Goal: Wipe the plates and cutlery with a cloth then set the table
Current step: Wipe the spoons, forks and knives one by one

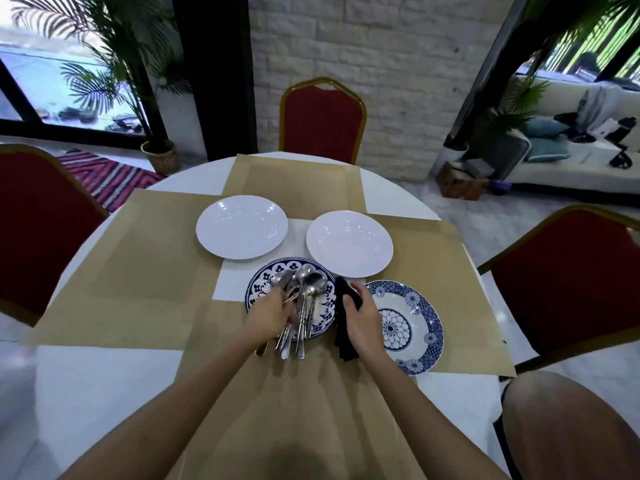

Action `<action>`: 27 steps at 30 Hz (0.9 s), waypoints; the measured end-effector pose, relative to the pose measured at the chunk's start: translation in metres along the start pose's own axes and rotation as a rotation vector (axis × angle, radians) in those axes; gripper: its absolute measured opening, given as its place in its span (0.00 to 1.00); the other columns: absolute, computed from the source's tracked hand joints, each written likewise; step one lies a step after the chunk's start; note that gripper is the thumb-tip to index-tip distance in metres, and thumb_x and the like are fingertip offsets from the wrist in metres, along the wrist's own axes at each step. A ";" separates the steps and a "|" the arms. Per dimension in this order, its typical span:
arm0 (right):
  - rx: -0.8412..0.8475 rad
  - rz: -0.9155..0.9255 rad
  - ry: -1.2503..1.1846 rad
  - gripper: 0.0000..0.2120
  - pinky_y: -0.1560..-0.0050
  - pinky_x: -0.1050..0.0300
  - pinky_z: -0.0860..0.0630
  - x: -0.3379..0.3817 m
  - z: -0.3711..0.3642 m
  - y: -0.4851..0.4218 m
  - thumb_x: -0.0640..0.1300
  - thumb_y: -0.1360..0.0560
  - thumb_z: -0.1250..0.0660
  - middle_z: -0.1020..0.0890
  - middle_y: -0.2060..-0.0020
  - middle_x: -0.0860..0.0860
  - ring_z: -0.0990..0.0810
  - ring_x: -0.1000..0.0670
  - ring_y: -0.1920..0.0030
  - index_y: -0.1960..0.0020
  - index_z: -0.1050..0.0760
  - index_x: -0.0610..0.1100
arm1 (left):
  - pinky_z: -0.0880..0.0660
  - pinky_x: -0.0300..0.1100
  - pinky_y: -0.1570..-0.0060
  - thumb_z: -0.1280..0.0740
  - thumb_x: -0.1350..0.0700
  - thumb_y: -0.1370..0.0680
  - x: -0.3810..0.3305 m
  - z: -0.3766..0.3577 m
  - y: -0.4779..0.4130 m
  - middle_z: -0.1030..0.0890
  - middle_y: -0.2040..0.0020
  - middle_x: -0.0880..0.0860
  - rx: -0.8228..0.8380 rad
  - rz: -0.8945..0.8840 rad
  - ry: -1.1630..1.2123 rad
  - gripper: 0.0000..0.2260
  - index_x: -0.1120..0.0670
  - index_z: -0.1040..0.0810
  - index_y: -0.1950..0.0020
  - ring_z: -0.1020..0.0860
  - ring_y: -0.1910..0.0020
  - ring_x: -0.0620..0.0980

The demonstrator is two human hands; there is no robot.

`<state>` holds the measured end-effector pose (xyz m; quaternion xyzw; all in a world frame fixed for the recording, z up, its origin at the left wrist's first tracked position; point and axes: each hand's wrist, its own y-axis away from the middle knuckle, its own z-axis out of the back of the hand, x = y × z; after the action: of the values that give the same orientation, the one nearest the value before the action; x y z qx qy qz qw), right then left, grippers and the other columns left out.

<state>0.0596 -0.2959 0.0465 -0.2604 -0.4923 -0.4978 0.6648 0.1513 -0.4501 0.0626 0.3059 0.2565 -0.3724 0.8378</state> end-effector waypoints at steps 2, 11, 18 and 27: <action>-0.011 0.068 0.015 0.13 0.53 0.48 0.20 0.006 0.000 0.001 0.46 0.19 0.40 0.19 0.52 0.52 0.19 0.48 0.55 0.35 0.31 0.53 | 0.29 0.38 0.69 0.44 0.56 0.18 -0.003 0.001 0.016 0.18 0.61 0.51 0.033 0.011 0.249 0.04 0.55 0.31 0.50 0.24 0.70 0.43; -0.017 0.498 0.358 0.19 0.52 0.64 0.33 0.023 -0.003 0.005 0.43 0.19 0.38 0.26 0.53 0.53 0.27 0.53 0.53 0.29 0.29 0.52 | 0.35 0.42 0.73 0.44 0.55 0.17 -0.010 -0.001 0.047 0.26 0.71 0.47 -0.011 -0.094 0.598 0.10 0.50 0.24 0.44 0.29 0.71 0.53; -0.007 0.672 0.709 0.26 0.68 0.51 0.27 0.032 0.001 0.001 0.41 0.22 0.35 0.26 0.52 0.44 0.24 0.41 0.63 0.27 0.35 0.54 | 0.33 0.43 0.74 0.46 0.56 0.17 -0.013 0.003 0.051 0.27 0.73 0.47 -0.014 -0.199 0.605 0.16 0.35 0.33 0.36 0.32 0.73 0.52; 0.016 0.655 0.726 0.34 0.56 0.58 0.34 0.057 0.013 0.002 0.71 0.25 0.61 0.34 0.56 0.60 0.28 0.48 0.54 0.32 0.31 0.56 | 0.31 0.33 0.71 0.45 0.58 0.17 -0.026 0.008 0.052 0.27 0.72 0.48 -0.075 -0.260 0.564 0.18 0.43 0.33 0.29 0.31 0.71 0.44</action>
<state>0.0572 -0.3072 0.1038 -0.2061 -0.1244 -0.3173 0.9173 0.1788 -0.4157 0.1016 0.3308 0.5294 -0.3670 0.6896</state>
